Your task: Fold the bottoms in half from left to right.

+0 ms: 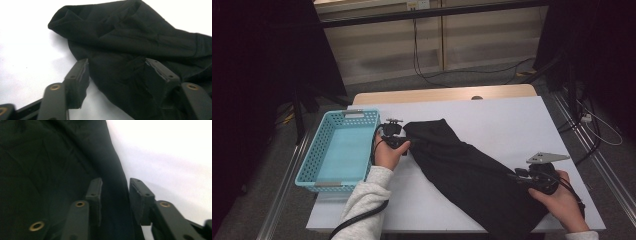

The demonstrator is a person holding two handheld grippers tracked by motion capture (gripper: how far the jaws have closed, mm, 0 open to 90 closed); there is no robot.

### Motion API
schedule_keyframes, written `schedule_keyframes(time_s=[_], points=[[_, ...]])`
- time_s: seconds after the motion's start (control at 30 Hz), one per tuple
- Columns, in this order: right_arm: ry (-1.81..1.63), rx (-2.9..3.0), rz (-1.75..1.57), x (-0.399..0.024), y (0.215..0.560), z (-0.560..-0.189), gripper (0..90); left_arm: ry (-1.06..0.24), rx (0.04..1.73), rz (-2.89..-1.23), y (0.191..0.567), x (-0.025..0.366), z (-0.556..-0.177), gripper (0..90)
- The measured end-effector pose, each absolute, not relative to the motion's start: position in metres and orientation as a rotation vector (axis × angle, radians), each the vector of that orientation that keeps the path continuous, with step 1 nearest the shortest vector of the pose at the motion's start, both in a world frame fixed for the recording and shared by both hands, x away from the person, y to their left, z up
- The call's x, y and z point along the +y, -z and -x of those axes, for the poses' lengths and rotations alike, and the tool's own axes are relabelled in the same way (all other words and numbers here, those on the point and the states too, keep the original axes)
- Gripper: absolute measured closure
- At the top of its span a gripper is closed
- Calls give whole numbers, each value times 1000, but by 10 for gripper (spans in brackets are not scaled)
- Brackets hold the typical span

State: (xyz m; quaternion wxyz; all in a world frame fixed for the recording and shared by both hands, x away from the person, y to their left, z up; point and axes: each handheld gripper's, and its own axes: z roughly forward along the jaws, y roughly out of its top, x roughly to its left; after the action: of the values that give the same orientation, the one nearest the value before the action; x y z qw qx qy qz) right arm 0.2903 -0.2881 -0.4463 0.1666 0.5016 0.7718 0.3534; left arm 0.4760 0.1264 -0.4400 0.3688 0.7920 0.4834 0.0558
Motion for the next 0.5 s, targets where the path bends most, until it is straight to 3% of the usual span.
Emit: schedule_keyframes(time_s=[0.27, 0.5], points=[[-1010, 2170, -1430, -285, 444, -295, 465, -203, 1196, -2029, 432, 127, -479, 288], [-1023, 2170, -1424, -285, 444, -295, 436, -277, 1136, -2048, 426, 118, -495, 396]])
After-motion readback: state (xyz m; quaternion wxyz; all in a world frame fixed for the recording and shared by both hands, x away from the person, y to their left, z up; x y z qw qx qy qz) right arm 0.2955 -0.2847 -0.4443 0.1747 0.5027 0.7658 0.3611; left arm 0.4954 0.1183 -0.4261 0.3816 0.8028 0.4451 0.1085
